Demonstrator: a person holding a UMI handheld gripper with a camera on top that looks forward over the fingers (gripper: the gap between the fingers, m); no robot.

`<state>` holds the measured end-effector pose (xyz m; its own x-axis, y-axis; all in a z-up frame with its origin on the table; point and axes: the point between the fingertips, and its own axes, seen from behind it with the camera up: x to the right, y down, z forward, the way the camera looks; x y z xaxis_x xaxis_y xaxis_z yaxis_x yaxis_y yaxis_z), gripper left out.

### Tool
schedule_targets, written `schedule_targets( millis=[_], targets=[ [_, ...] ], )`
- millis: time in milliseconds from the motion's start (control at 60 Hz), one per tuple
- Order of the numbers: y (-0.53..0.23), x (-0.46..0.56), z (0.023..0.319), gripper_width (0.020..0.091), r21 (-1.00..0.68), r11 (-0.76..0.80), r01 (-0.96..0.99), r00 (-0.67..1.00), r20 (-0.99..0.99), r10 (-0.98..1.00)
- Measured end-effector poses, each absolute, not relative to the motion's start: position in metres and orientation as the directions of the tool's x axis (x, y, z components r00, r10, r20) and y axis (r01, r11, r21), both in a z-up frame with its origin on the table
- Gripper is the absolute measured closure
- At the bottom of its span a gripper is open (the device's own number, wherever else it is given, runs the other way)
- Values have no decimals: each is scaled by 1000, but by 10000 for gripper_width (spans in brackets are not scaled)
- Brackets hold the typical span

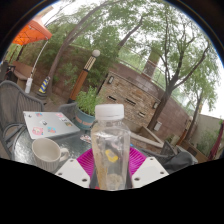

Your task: Pour water

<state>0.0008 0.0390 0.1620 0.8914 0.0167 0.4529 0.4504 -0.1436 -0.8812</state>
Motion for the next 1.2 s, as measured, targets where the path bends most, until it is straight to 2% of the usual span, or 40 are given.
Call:
schedule_targets(
  millis=[67,100,133,150,233,250,300,450,567,633,717,783,833,1100,1200],
  targets=[
    [47,2,149,688,-943,-181,278,961,272,55],
    [37,3,131,688,-963,-161,217,976,210,59],
    [36,9,134,688,-966,-174,190,981,180,72],
    [35,3,119,687,-974,-158,164,986,155,66],
    [34,15,111,688,-977,-158,141,988,127,92],
    [40,3,93,688,-981,-154,121,990,108,92],
    [42,4,78,682,-980,-179,82,992,63,110],
    [38,12,77,677,-987,-153,-57,992,-73,102],
    [37,11,79,677,-988,-154,-12,991,-31,127],
    [38,9,77,645,-988,-152,-21,992,-40,121],
    [35,10,72,560,-978,-208,-18,991,-46,129],
    [28,12,50,379,-945,-327,-16,989,-63,136],
    [20,7,50,260,-933,-358,-22,985,-82,153],
    [-45,15,62,274,-899,-436,-39,994,-78,73],
    [-96,6,80,273,-875,-483,-35,998,-55,28]
  ],
)
